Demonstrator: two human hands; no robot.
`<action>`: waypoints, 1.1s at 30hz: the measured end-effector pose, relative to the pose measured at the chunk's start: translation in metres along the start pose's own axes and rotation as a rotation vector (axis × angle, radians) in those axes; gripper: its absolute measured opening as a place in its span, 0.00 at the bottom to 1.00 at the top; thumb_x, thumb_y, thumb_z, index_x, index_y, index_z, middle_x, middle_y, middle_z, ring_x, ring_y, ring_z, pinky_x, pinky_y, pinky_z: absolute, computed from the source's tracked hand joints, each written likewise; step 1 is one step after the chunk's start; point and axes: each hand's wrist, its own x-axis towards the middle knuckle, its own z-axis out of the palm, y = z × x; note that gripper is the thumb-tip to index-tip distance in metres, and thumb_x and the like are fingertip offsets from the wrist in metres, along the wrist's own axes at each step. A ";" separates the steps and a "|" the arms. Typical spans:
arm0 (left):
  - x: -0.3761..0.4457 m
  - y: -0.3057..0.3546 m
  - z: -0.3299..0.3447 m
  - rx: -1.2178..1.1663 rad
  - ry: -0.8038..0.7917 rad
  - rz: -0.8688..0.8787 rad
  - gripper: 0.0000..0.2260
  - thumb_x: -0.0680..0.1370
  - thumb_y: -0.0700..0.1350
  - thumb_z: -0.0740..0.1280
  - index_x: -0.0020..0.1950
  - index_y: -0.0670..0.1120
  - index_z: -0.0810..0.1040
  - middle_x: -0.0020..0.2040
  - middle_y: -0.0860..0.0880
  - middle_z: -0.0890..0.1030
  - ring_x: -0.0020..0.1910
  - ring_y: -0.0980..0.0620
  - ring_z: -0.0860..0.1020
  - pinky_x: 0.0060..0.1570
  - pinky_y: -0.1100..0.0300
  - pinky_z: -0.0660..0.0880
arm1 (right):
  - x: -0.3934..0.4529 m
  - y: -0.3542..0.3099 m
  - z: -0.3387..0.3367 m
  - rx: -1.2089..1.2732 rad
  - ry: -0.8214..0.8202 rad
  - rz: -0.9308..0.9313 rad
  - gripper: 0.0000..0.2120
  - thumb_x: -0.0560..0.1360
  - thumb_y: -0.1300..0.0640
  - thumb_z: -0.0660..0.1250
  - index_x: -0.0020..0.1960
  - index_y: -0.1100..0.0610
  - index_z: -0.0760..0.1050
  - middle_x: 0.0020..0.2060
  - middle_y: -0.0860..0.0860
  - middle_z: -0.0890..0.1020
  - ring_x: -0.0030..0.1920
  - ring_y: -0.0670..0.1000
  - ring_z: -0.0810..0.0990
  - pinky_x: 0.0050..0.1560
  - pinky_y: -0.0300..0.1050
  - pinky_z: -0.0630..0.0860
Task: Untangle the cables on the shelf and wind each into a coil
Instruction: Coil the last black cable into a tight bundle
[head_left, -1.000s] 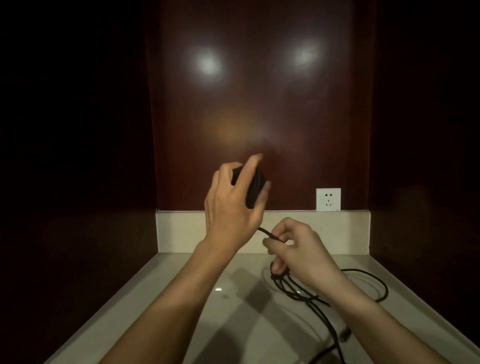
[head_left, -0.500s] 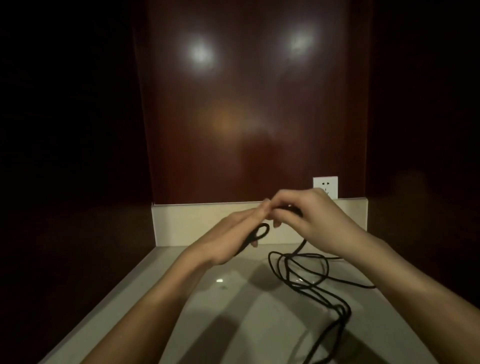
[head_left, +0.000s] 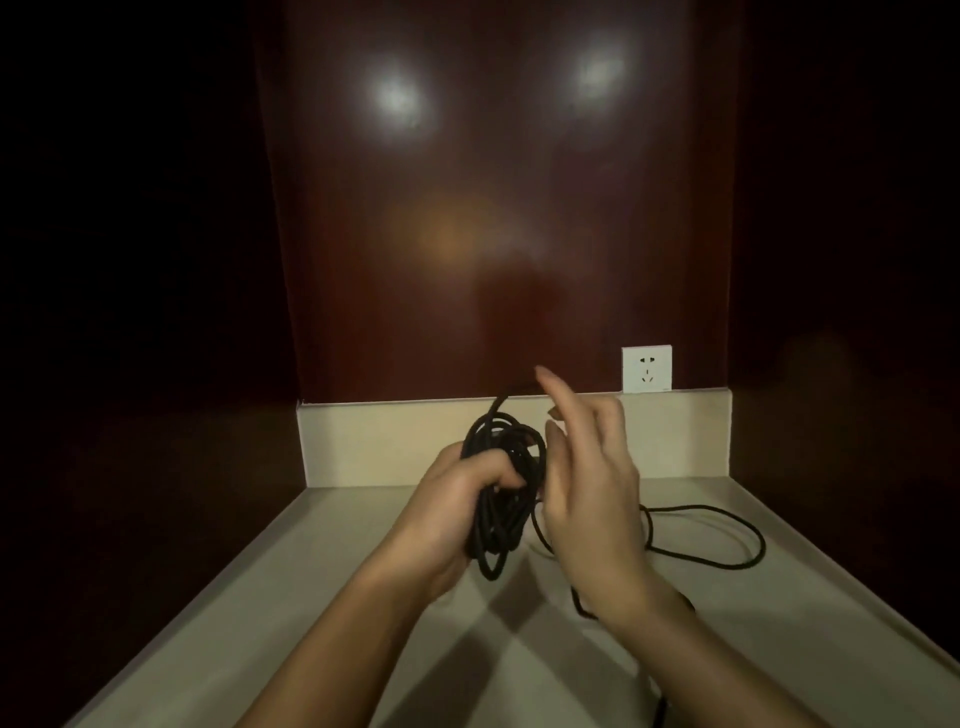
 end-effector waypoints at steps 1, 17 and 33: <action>-0.002 -0.001 0.000 0.012 0.043 0.007 0.07 0.68 0.38 0.65 0.42 0.41 0.81 0.37 0.43 0.79 0.34 0.49 0.78 0.34 0.57 0.75 | -0.004 -0.004 0.003 0.018 0.043 -0.003 0.21 0.81 0.60 0.57 0.72 0.49 0.66 0.52 0.50 0.73 0.42 0.45 0.75 0.41 0.38 0.72; 0.009 -0.008 0.002 -0.721 0.164 0.039 0.21 0.74 0.38 0.57 0.66 0.37 0.76 0.58 0.39 0.84 0.61 0.36 0.80 0.68 0.44 0.70 | -0.046 -0.006 0.014 0.092 -0.453 0.199 0.27 0.81 0.57 0.53 0.77 0.38 0.58 0.39 0.44 0.79 0.40 0.45 0.78 0.42 0.45 0.75; 0.042 -0.032 -0.010 0.449 0.552 0.641 0.25 0.81 0.46 0.68 0.75 0.62 0.65 0.62 0.49 0.77 0.57 0.55 0.77 0.61 0.58 0.75 | -0.020 -0.007 -0.012 -0.390 -0.752 -0.063 0.12 0.83 0.46 0.55 0.54 0.51 0.74 0.48 0.51 0.82 0.49 0.58 0.80 0.42 0.48 0.68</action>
